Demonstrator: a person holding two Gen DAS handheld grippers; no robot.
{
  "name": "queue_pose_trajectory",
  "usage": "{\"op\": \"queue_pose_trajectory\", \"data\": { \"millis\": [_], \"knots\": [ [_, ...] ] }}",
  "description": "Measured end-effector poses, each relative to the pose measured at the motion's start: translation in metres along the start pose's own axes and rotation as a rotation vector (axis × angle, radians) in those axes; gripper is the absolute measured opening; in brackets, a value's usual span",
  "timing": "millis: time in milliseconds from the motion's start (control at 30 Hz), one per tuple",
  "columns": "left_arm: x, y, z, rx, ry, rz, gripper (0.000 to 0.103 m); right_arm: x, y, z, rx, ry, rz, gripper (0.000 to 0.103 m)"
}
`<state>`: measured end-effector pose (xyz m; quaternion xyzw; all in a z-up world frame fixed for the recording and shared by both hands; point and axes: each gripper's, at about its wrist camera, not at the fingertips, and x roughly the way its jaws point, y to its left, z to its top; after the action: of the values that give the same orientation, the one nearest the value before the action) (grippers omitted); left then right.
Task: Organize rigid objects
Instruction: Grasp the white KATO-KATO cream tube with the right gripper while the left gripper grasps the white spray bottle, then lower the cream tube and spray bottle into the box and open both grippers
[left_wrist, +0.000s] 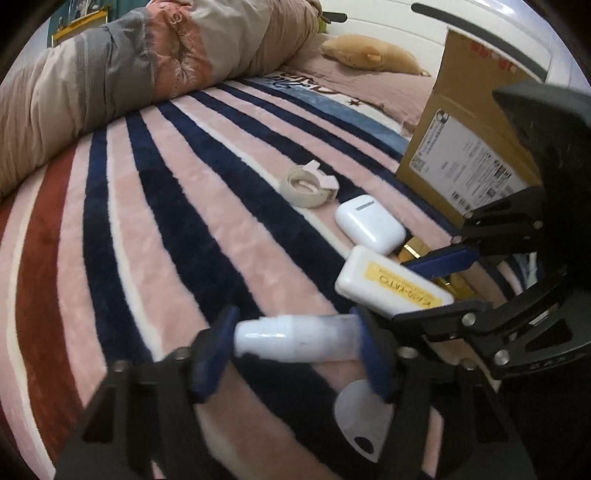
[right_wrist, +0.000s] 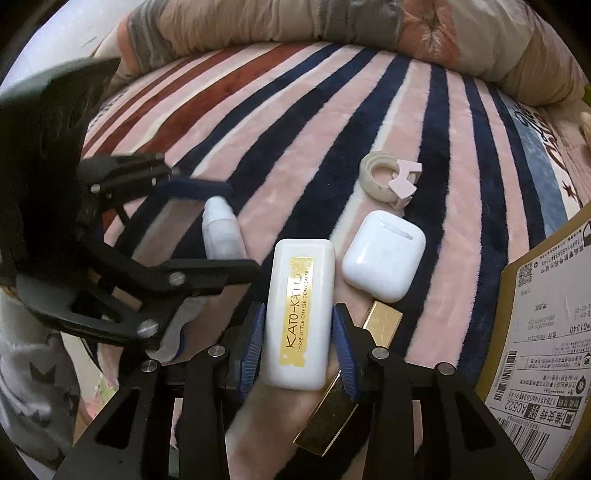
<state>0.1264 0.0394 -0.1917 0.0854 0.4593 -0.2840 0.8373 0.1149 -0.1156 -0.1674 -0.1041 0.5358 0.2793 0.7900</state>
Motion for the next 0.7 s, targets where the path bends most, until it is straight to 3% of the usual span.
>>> {"op": "queue_pose_trajectory", "data": {
  "millis": [167, 300, 467, 700],
  "knots": [
    [-0.012, 0.001, 0.000, -0.025, -0.029, 0.022, 0.058, -0.003, 0.009, 0.000, -0.022, -0.020, -0.027, 0.032],
    [-0.043, -0.002, 0.003, -0.030, -0.084, 0.049, 0.058, -0.022, 0.015, -0.001, -0.033, -0.063, -0.012, 0.032],
    [-0.105, -0.013, 0.015, -0.052, -0.181, 0.114, 0.058, -0.070, 0.033, -0.005, -0.065, -0.176, 0.002, 0.032],
    [-0.176, -0.059, 0.045, -0.031, -0.316, 0.094, 0.058, -0.157, 0.038, -0.017, -0.084, -0.390, 0.019, 0.032]
  ]
}}
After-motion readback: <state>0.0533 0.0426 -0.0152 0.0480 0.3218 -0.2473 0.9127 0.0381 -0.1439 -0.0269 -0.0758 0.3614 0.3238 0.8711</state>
